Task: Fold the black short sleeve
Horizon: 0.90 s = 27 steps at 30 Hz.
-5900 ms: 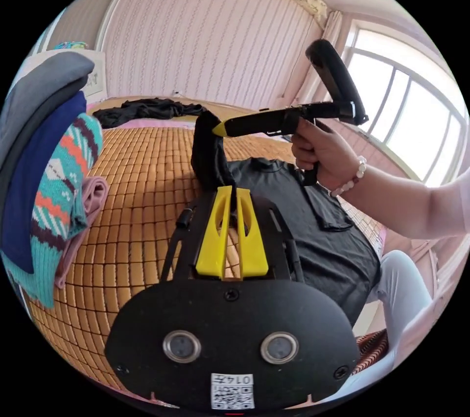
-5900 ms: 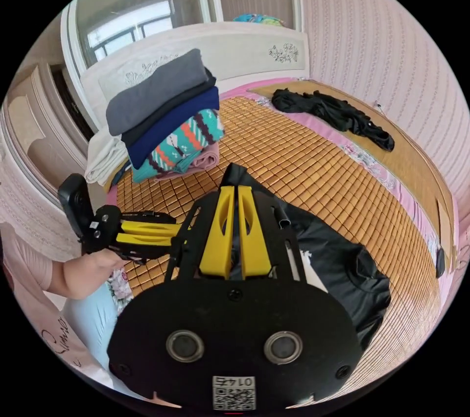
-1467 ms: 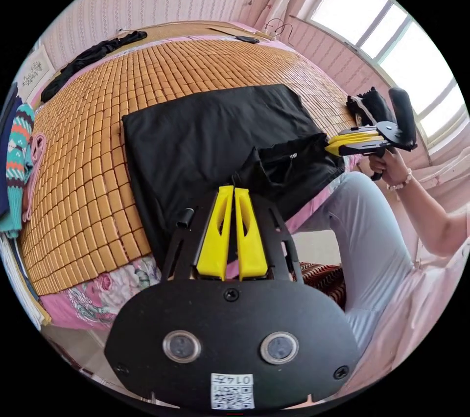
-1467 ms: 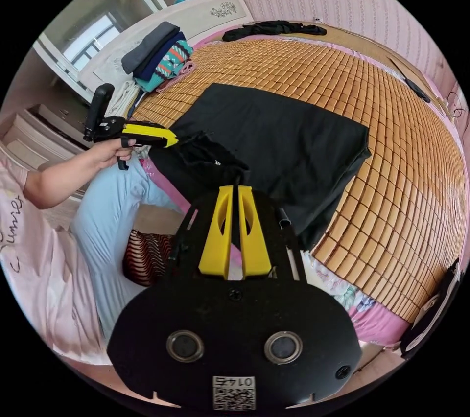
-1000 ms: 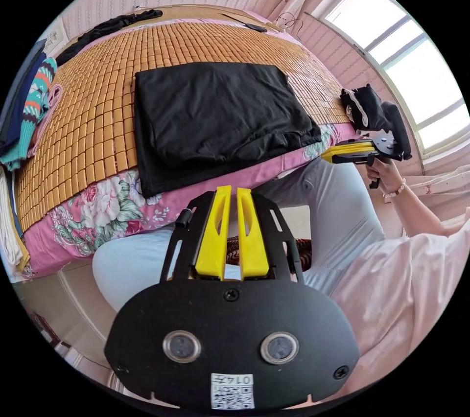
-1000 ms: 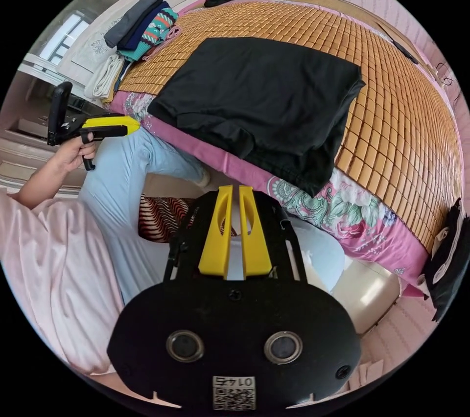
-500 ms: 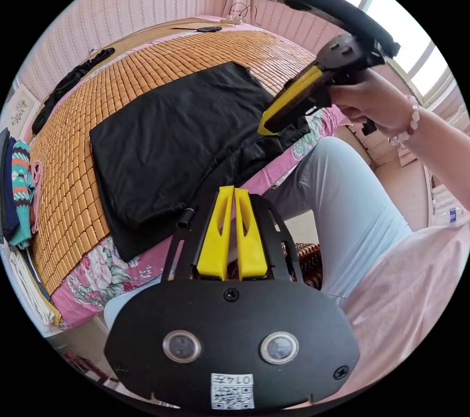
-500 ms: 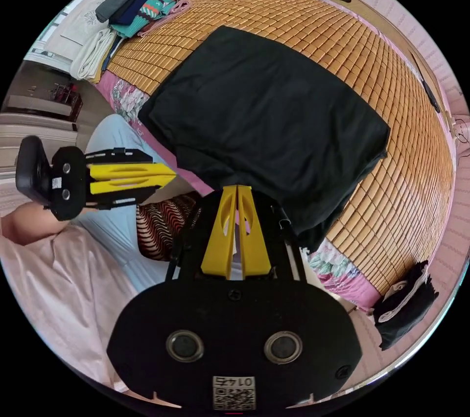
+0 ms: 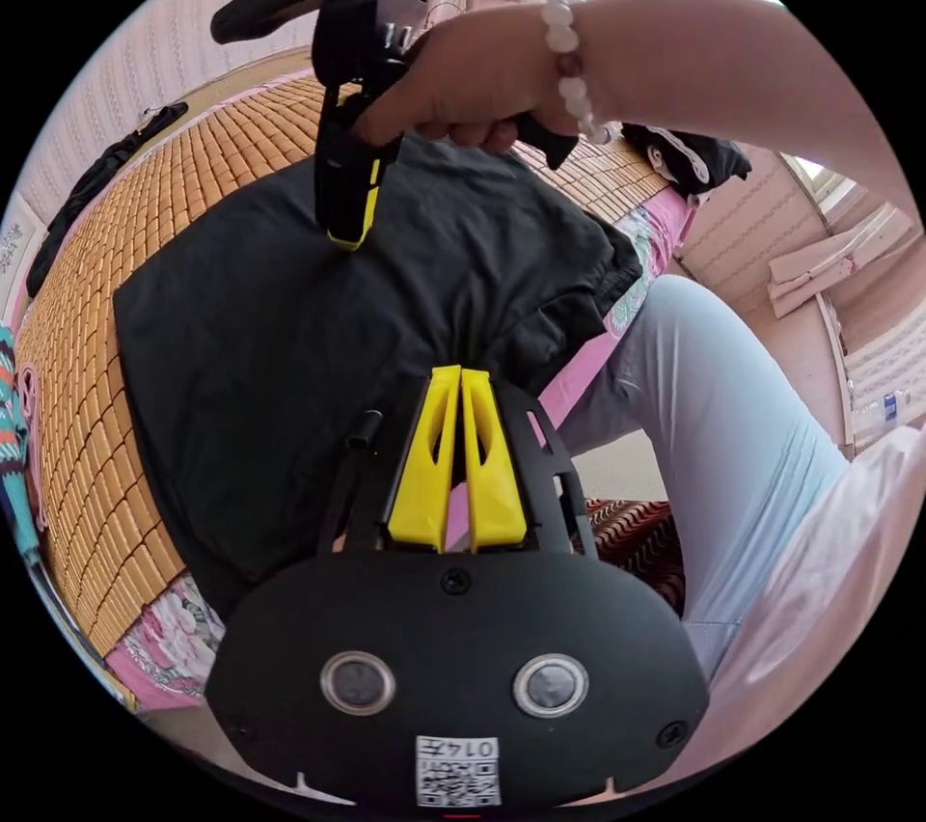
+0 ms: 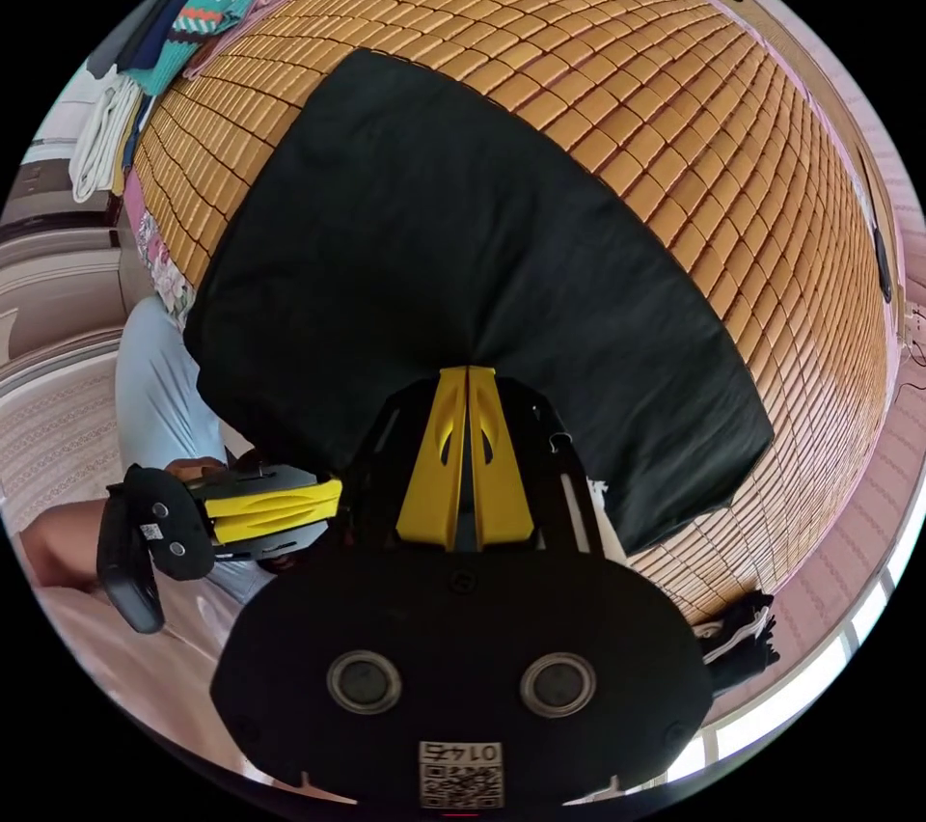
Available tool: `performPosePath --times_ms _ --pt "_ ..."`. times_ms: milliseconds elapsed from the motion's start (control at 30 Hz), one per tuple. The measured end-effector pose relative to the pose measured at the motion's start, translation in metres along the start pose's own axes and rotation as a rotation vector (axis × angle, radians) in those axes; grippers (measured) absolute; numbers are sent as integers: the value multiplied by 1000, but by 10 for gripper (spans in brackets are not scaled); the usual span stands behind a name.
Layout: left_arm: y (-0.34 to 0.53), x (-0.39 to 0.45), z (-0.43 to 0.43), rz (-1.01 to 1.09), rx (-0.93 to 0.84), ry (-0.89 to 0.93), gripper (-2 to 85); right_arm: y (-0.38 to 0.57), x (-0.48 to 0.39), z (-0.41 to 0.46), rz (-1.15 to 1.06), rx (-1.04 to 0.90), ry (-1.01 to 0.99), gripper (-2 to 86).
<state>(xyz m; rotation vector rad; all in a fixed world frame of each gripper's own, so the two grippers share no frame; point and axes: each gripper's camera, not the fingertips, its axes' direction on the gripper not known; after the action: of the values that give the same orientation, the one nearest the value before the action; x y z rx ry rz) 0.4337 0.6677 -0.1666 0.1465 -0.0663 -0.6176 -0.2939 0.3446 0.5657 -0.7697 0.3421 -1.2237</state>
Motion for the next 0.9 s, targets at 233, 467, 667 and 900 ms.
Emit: performPosePath --times_ms 233,467,667,900 --pt "-6 17 -5 22 -18 -30 -10 -41 16 -31 -29 10 63 -5" --pt "2 37 12 149 -22 -90 -10 -82 21 -13 -86 -111 154 -5" --pt "4 47 8 160 -23 -99 -10 -96 43 -51 -89 -101 166 -6" --pt "9 48 17 127 -24 -62 -9 -91 72 -53 -19 -118 145 -6"
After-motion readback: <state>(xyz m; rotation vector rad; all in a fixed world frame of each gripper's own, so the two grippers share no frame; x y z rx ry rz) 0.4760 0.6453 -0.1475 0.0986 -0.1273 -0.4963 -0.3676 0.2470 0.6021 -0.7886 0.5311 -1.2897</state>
